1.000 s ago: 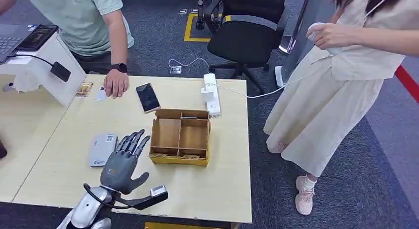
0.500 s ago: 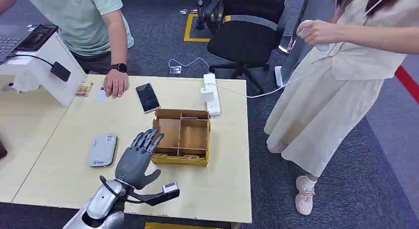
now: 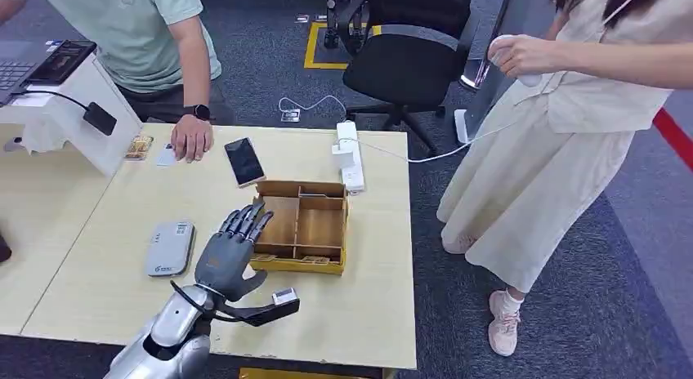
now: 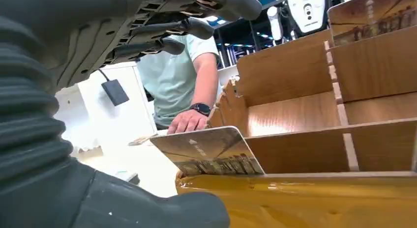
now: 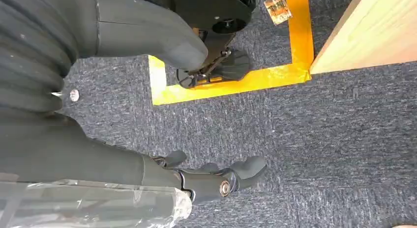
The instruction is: Pass the card to the sensor for recognition and then transmit it.
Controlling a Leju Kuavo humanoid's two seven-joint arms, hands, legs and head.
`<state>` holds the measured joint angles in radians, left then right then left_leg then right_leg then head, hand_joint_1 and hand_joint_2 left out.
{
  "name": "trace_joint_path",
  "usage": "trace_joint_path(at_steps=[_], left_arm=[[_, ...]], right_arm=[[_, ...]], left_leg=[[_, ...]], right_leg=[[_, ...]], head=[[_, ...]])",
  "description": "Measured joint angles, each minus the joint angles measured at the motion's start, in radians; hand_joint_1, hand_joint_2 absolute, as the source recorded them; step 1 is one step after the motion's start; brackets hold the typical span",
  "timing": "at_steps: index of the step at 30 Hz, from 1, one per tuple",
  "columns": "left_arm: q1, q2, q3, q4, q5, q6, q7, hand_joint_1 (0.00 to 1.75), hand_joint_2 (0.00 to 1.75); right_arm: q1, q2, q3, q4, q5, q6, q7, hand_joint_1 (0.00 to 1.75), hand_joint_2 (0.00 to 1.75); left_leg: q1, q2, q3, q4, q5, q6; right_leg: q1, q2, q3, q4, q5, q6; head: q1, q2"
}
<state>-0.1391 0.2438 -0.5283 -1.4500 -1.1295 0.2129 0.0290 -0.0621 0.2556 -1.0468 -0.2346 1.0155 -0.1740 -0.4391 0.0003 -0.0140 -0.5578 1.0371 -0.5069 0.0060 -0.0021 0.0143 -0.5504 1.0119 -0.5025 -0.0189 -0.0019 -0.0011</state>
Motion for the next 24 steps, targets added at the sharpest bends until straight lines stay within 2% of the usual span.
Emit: trace_joint_path(at_steps=[3,4,5,6,7,24], left_arm=[[-0.003,0.002,0.0,0.005,0.0,0.001,0.0,0.0,1.75],[-0.003,0.002,0.0,0.005,0.0,0.001,0.0,0.05,1.75],[-0.003,0.004,0.0,0.005,0.0,0.001,0.0,0.52,1.75],[-0.003,0.005,0.0,0.005,0.0,0.001,0.0,1.57,1.75],[-0.003,0.005,0.0,0.005,0.0,0.001,0.0,1.75,1.75],[0.002,0.028,0.0,0.005,0.033,-0.026,-0.015,1.75,1.75]], right_arm=[[0.0,0.0,0.0,0.0,0.0,0.0,0.002,0.0,1.75],[0.0,0.0,0.0,0.0,-0.001,0.0,0.002,0.0,1.75],[0.0,0.0,0.0,0.0,-0.001,0.0,0.002,0.0,1.75],[0.0,0.0,0.0,0.0,-0.002,0.0,0.002,0.0,1.75],[0.0,0.0,0.0,0.0,-0.002,0.0,0.002,0.0,1.75],[0.001,0.0,0.0,0.0,-0.01,0.002,0.002,0.0,1.75]], left_leg=[[0.0,0.0,0.0,0.0,0.0,0.0],[0.0,0.0,0.0,0.0,0.0,0.0],[0.0,0.0,0.0,0.0,0.0,0.0],[0.0,0.0,0.0,0.0,0.0,0.0],[0.0,0.0,0.0,0.0,0.0,0.0],[0.0,0.0,0.0,0.0,0.0,0.0]], right_leg=[[0.0,0.0,0.0,0.0,0.0,0.0],[0.0,0.0,0.0,0.0,0.0,0.0],[0.0,0.0,0.0,0.0,0.0,0.0],[0.0,0.0,0.0,0.0,0.0,0.0],[0.0,0.0,0.0,0.0,0.0,0.0],[0.0,0.0,0.0,0.0,0.0,0.0]], head=[[0.0,0.0],[0.0,0.0],[0.0,0.0],[0.0,0.0],[0.0,0.0],[0.0,0.0]])
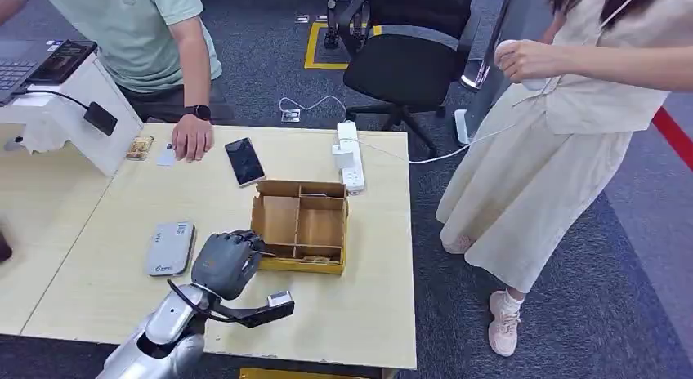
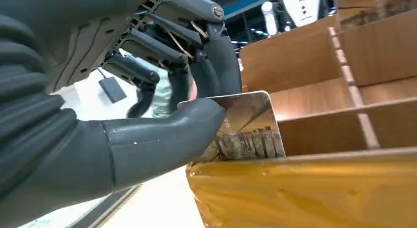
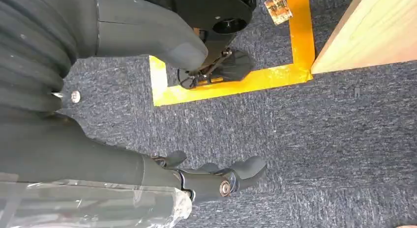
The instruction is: Pass the card to the sensor for recognition and then transmit it.
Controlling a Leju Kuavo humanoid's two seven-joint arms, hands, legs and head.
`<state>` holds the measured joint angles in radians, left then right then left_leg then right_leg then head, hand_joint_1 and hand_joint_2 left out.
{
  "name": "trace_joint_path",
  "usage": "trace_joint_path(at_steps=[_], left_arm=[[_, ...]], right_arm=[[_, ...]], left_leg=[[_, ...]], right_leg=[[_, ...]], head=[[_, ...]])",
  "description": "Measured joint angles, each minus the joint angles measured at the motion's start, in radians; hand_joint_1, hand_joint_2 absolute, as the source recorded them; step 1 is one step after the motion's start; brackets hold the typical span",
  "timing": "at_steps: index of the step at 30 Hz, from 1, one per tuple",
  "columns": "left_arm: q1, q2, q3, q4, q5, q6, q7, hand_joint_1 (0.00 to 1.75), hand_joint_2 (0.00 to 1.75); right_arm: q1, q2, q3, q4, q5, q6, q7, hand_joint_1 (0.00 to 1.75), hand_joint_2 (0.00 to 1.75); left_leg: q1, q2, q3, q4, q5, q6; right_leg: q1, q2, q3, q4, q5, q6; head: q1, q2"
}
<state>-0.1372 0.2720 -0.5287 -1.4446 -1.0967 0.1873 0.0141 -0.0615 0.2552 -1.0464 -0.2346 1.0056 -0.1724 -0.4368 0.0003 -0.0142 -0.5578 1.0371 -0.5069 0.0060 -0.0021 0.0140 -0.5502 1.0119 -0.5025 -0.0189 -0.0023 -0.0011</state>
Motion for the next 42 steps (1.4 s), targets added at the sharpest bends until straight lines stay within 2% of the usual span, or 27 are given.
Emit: trace_joint_path(at_steps=[13,19,28,40,42], left_arm=[[0.0,0.002,-0.013,0.0,0.019,-0.011,-0.009,1.75,1.75],[-0.001,0.005,-0.014,-0.011,0.029,0.013,-0.021,1.75,1.75],[-0.012,0.047,-0.01,-0.056,0.041,0.043,-0.021,1.75,1.75],[-0.026,0.121,0.064,-0.121,0.065,0.055,-0.021,1.75,1.75],[-0.028,0.146,0.082,-0.135,0.083,0.055,-0.021,1.75,1.75]], right_arm=[[0.0,0.0,0.001,0.0,0.0,-0.002,0.003,0.0,1.75],[0.002,0.0,0.002,0.0,0.0,-0.005,0.005,0.0,1.75],[0.005,0.0,0.005,0.0,-0.002,-0.005,0.006,0.0,1.75],[0.009,0.0,0.01,0.0,-0.008,-0.005,0.006,0.0,1.75],[0.009,0.0,0.01,0.0,-0.011,-0.005,0.006,0.0,1.75]], left_leg=[[0.0,0.0,0.001,0.0,0.0,0.0],[0.0,0.0,0.0,0.0,0.0,0.0],[0.0,0.0,0.0,0.0,0.0,0.0],[0.0,0.0,0.0,0.0,0.0,0.0],[0.001,0.0,0.0,0.0,0.0,0.0]], right_leg=[[0.0,0.0,0.001,0.0,0.0,0.0],[0.0,0.0,0.0,0.0,0.0,0.0],[0.0,0.0,0.0,0.0,0.0,0.0],[0.0,0.0,0.0,0.001,0.0,0.0],[0.001,0.001,0.0,0.001,0.0,0.0]], head=[[0.0,0.0],[0.0,0.0],[0.0,0.0],[0.0,0.0],[0.0,0.0]])
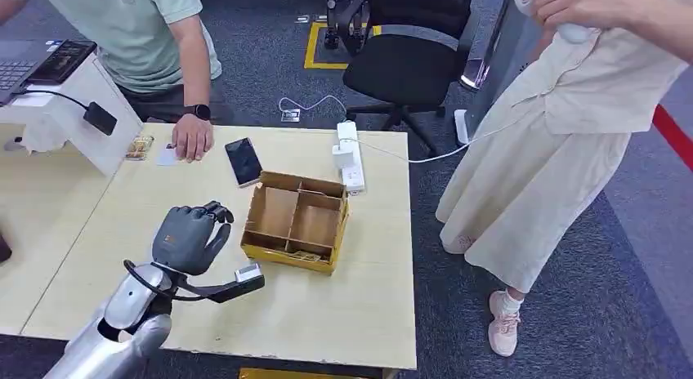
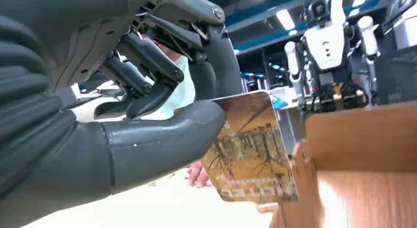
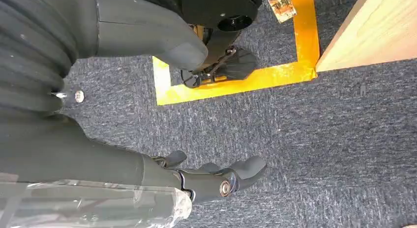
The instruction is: Pass the card to the sensor for recognition and then transmit it.
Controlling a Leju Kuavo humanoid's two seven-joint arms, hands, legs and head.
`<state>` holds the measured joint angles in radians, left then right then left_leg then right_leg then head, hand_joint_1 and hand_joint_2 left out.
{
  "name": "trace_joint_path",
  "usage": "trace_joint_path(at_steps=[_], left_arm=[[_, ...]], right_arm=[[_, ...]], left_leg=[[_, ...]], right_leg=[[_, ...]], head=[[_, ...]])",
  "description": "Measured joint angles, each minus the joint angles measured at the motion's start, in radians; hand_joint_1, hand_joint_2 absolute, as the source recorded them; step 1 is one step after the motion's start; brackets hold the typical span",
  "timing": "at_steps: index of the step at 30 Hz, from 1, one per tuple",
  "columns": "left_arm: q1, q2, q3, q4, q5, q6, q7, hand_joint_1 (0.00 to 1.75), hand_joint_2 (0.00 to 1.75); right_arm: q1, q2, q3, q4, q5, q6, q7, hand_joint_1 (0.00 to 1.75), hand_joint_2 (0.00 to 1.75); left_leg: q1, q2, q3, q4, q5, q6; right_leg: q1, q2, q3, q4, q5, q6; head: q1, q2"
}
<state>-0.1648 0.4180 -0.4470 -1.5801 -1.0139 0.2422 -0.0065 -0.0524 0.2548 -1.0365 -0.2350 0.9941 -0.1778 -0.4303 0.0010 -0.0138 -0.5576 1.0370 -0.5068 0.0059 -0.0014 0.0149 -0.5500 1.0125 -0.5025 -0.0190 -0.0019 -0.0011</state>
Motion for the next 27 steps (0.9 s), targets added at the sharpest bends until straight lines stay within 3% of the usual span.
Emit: trace_joint_path(at_steps=[6,12,18,27], left_arm=[[-0.019,0.055,0.072,-0.045,0.047,-0.002,-0.005,1.75,1.75],[-0.07,0.065,0.112,-0.051,0.05,-0.005,-0.006,1.75,1.75],[-0.13,0.05,0.117,-0.038,0.056,0.0,-0.006,1.75,1.75],[-0.238,-0.019,0.117,0.075,0.067,0.04,0.012,1.75,1.75]], right_arm=[[0.002,-0.001,0.0,0.0,-0.001,0.0,0.0,0.0,1.75],[0.002,-0.001,0.0,0.0,0.0,0.0,0.0,0.0,1.75],[0.001,-0.001,0.002,0.0,0.005,0.0,-0.002,0.0,1.75],[-0.001,-0.001,0.014,0.0,0.015,-0.002,-0.003,0.0,1.75]], left_leg=[[0.0,0.0,0.0,0.0,0.0,0.0],[0.0,0.0,0.0,0.0,0.0,0.0],[0.0,0.0,0.0,0.0,0.0,0.0],[0.0,0.0,0.0,0.0,0.0,0.0]], right_leg=[[0.0,0.0,0.0,0.0,0.0,0.0],[0.0,0.0,0.0,0.0,0.0,0.0],[0.0,0.0,0.0,0.0,0.0,0.0],[0.0,0.0,0.0,0.0,0.0,0.0]], head=[[-0.001,0.0],[0.0,0.0],[0.0,0.0],[0.0,0.0]])
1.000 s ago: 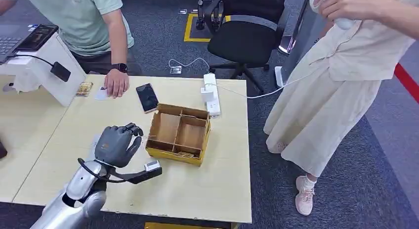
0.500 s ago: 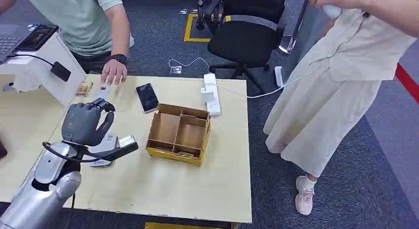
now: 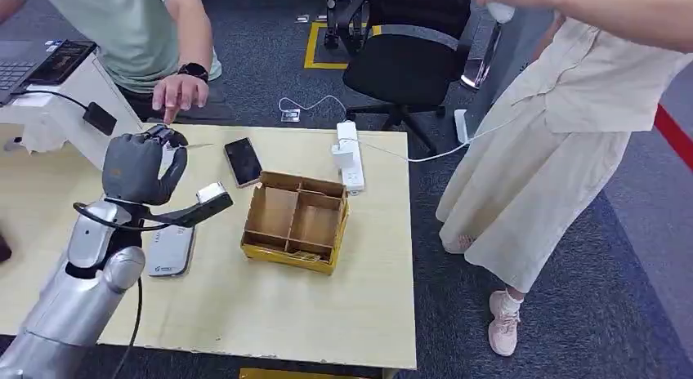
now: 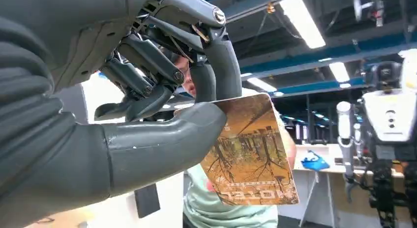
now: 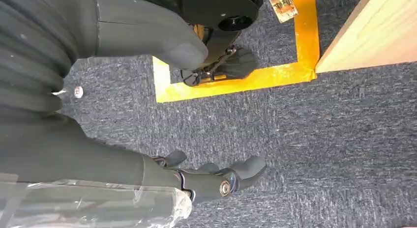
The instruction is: Pass the card to the sensor for recognition and then transmit it.
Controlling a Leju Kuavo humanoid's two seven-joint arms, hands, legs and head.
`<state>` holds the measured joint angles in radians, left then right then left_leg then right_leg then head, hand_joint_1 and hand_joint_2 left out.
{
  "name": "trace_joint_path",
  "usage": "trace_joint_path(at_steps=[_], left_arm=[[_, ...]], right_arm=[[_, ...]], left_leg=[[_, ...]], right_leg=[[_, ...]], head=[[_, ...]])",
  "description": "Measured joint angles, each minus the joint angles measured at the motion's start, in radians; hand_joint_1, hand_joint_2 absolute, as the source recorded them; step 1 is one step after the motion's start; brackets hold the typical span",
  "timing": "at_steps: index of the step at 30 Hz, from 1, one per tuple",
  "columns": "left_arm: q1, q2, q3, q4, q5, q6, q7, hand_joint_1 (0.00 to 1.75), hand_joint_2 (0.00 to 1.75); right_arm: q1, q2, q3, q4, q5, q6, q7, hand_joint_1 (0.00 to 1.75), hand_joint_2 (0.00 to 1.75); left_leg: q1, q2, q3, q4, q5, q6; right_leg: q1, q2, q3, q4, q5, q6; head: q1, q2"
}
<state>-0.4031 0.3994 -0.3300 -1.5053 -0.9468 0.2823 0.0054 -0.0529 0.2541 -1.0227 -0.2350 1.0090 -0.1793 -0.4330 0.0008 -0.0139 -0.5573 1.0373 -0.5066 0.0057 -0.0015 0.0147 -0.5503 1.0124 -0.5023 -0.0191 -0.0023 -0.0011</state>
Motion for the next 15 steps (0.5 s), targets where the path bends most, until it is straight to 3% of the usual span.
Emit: trace_joint_path(at_steps=[15], left_arm=[[-0.152,-0.08,0.0,0.209,0.01,0.117,0.026,1.75,1.75]], right_arm=[[-0.002,0.0,0.005,0.006,0.0,-0.016,0.002,0.0,1.75]], left_leg=[[0.0,0.0,0.0,0.0,0.0,0.0]], right_leg=[[0.0,0.0,0.0,0.0,0.0,0.0]], head=[[0.0,0.0]])
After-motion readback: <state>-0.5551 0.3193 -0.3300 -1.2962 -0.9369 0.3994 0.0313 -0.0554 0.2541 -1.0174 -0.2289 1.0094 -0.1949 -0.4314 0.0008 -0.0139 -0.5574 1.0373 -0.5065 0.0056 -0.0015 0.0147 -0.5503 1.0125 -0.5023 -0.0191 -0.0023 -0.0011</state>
